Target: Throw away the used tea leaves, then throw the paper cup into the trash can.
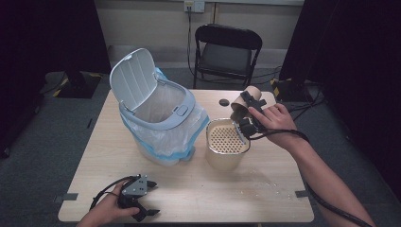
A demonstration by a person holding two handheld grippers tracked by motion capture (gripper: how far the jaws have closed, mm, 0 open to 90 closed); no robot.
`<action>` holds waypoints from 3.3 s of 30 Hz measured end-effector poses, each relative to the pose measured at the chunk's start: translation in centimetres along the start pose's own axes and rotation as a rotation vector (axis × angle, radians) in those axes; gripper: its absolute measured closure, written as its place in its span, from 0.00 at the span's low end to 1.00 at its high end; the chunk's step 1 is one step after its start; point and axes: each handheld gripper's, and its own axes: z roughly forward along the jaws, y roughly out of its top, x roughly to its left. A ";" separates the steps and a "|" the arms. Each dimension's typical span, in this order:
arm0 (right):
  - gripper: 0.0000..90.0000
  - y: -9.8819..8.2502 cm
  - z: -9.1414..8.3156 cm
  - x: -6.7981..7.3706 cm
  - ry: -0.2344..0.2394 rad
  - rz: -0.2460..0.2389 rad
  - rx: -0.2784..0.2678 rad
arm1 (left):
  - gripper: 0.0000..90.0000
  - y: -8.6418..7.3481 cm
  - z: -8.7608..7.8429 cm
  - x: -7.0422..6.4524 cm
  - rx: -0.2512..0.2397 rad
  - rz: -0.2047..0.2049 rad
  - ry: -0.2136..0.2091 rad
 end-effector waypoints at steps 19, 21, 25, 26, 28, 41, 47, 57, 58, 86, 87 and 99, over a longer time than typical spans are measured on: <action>0.35 -2.2 0.7 -1.3 0.321 0.599 -0.105 | 0.09 0.0 0.0 0.0 0.001 -0.001 -0.001; 0.34 -2.7 1.0 -1.2 0.366 0.690 -0.112 | 0.09 0.0 0.0 0.0 0.002 -0.001 -0.001; 0.34 -3.5 1.6 -1.3 0.452 0.852 -0.109 | 0.09 0.0 0.0 0.0 0.001 -0.001 0.000; 0.34 -3.7 1.7 -1.2 0.472 0.890 -0.111 | 0.09 0.0 0.0 0.0 0.001 -0.001 -0.001; 0.34 -4.2 1.9 -1.2 0.509 0.976 -0.124 | 0.09 0.0 0.0 0.0 0.001 -0.001 -0.001; 0.34 -6.6 2.8 -0.3 0.657 1.330 -0.198 | 0.09 0.0 0.0 0.0 0.001 -0.001 0.000; 0.34 -6.9 2.8 -0.3 0.673 1.353 -0.215 | 0.09 0.0 0.0 0.0 0.001 -0.001 0.000; 0.34 -6.7 2.9 -0.5 0.692 1.371 -0.249 | 0.09 0.0 0.0 0.0 0.001 -0.001 0.000; 0.34 -6.6 2.9 -0.5 0.696 1.381 -0.253 | 0.09 0.0 0.0 0.0 0.001 -0.001 0.000; 0.34 -6.0 2.9 -4.0 0.740 1.399 -0.319 | 0.09 0.0 0.0 0.0 -0.001 0.003 0.001; 0.34 -5.9 2.8 -4.1 0.741 1.399 -0.323 | 0.09 0.0 0.0 0.0 0.002 0.004 0.000; 0.33 -5.7 2.6 -6.1 0.761 1.414 -0.359 | 0.09 0.0 0.0 0.0 0.002 0.004 0.000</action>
